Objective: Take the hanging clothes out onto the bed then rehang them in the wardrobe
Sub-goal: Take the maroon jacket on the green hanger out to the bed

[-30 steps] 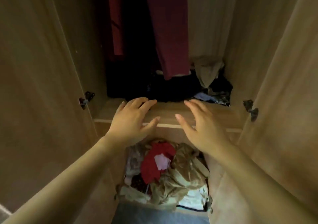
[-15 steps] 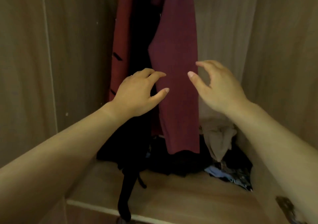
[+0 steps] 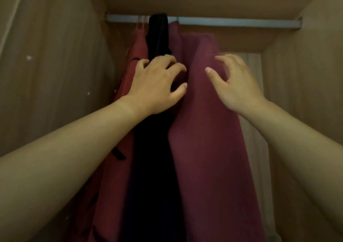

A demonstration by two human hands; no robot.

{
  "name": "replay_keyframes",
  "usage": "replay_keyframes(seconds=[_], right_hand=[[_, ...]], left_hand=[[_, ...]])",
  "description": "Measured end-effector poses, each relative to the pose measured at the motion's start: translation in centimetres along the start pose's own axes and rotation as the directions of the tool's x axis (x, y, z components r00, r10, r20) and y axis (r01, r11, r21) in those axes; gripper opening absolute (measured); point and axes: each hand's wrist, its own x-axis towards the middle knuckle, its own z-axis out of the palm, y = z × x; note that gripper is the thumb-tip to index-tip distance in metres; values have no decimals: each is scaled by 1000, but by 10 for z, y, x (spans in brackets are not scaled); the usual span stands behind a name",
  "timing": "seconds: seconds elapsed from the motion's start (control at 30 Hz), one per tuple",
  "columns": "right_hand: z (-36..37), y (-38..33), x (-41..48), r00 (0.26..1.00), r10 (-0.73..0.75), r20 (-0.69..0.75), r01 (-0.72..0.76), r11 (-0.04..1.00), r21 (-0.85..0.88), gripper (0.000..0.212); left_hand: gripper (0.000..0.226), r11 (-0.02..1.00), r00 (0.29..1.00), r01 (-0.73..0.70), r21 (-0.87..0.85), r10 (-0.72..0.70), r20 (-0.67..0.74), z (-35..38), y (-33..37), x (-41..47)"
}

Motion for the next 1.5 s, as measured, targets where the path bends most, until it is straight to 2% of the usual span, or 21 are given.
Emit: replay_keyframes(seconds=[0.13, 0.27, 0.43, 0.6, 0.73, 0.9, 1.27, 1.5], right_hand=[[19, 7, 53, 997, -42, -62, 38, 997, -71, 50], [33, 16, 95, 998, -52, -24, 49, 992, -113, 53], [51, 28, 135, 998, -59, 35, 61, 997, -57, 56], [62, 36, 167, 999, -27, 35, 30, 996, -83, 57], [71, 44, 176, 999, -34, 33, 38, 989, -145, 53], [83, 47, 181, 992, -89, 93, 116, 935, -335, 44], [103, 39, 207, 995, 51, 81, -27, 960, -277, 38], [118, 40, 214, 992, 123, 32, -117, 982, -150, 37]], left_hand=[[46, 1000, 995, -2, -9, 1, -103, 12, -27, 52], [45, 998, 992, 53, -20, -55, -109, 20, -43, 93], [44, 995, 987, 79, -56, -86, -135, 27, -57, 126], [44, 980, 984, 173, -97, -177, -28, 24, -77, 155], [37, 980, 985, 129, -150, -144, -94, 31, -88, 150], [39, 980, 979, 69, -186, -103, -178, 42, -104, 133], [45, 946, 958, 30, -324, -120, -261, 71, -116, 115], [40, 925, 945, 1, -379, -125, -303, 79, -119, 114]])
